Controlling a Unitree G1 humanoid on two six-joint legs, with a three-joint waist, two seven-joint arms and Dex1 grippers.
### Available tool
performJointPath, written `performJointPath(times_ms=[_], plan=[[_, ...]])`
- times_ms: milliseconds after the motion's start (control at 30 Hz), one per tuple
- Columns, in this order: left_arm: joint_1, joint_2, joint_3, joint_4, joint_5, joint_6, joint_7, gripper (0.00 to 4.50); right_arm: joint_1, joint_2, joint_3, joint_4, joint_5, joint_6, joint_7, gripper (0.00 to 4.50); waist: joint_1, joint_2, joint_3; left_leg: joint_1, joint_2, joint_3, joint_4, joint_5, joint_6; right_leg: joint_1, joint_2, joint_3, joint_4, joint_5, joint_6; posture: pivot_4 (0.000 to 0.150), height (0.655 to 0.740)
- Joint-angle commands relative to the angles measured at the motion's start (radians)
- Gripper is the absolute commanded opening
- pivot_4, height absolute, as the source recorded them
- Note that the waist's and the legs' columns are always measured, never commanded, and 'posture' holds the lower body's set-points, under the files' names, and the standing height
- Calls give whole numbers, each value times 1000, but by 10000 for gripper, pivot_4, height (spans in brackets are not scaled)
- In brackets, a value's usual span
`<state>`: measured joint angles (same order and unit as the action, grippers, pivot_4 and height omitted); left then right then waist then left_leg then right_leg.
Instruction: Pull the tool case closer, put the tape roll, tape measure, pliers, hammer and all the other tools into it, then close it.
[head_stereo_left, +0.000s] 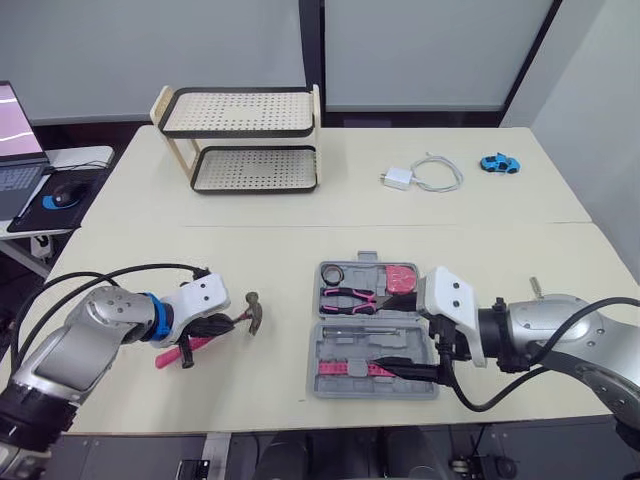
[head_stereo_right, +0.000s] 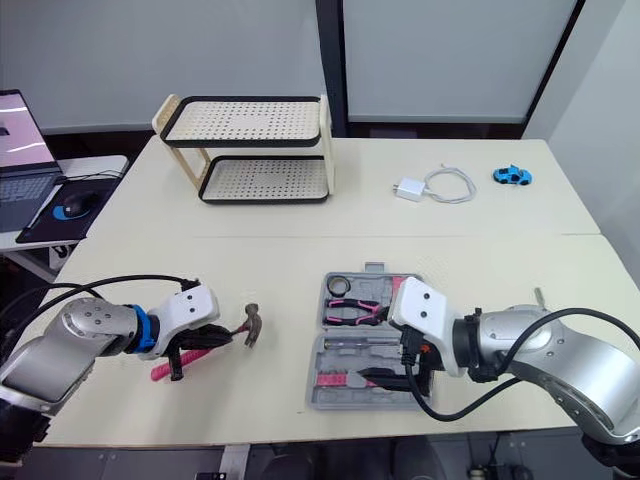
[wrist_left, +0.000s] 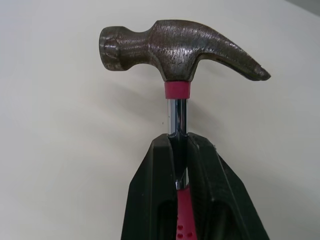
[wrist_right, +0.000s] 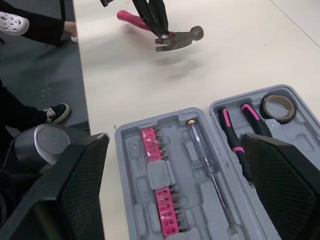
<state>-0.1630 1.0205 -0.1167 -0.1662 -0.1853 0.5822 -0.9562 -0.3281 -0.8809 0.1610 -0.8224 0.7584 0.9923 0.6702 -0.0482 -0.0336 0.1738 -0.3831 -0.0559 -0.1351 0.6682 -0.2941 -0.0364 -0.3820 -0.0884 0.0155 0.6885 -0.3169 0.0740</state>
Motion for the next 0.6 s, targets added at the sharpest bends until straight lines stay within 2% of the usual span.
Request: performJointPath(times_ms=[33, 233, 433, 600], plan=[[14, -65, 92, -103, -16, 154, 136, 358, -6, 0, -2, -15, -8, -15, 11, 45000, 9, 0, 0, 0, 0, 0, 1, 0, 0, 0, 0, 0, 0, 0, 0, 1500, 7400], [2, -234, 107, -218, -1, 399, 341, 358, -16, 3, 18, -3, -27, -22, 27, 45000, 19, 0, 0, 0, -1, 0, 2, 0, 0, 1, -1, 1, 0, 0, 0, 1500, 7400], [-5, -300, 96, -261, -5, 524, 423, 358, -18, 6, 34, 7, -46, -24, 43, 45000, 20, 0, 0, 0, -1, 0, 1, 0, 0, 0, -1, 1, 0, 0, 0, 1500, 7400], [-14, -348, 75, -230, 18, 528, 487, 358, -15, 10, 41, 8, -58, -26, 47, 45000, 20, 0, 0, 0, -1, 0, 1, 1, -2, 0, -1, 1, -1, 0, 0, 1500, 7400]])
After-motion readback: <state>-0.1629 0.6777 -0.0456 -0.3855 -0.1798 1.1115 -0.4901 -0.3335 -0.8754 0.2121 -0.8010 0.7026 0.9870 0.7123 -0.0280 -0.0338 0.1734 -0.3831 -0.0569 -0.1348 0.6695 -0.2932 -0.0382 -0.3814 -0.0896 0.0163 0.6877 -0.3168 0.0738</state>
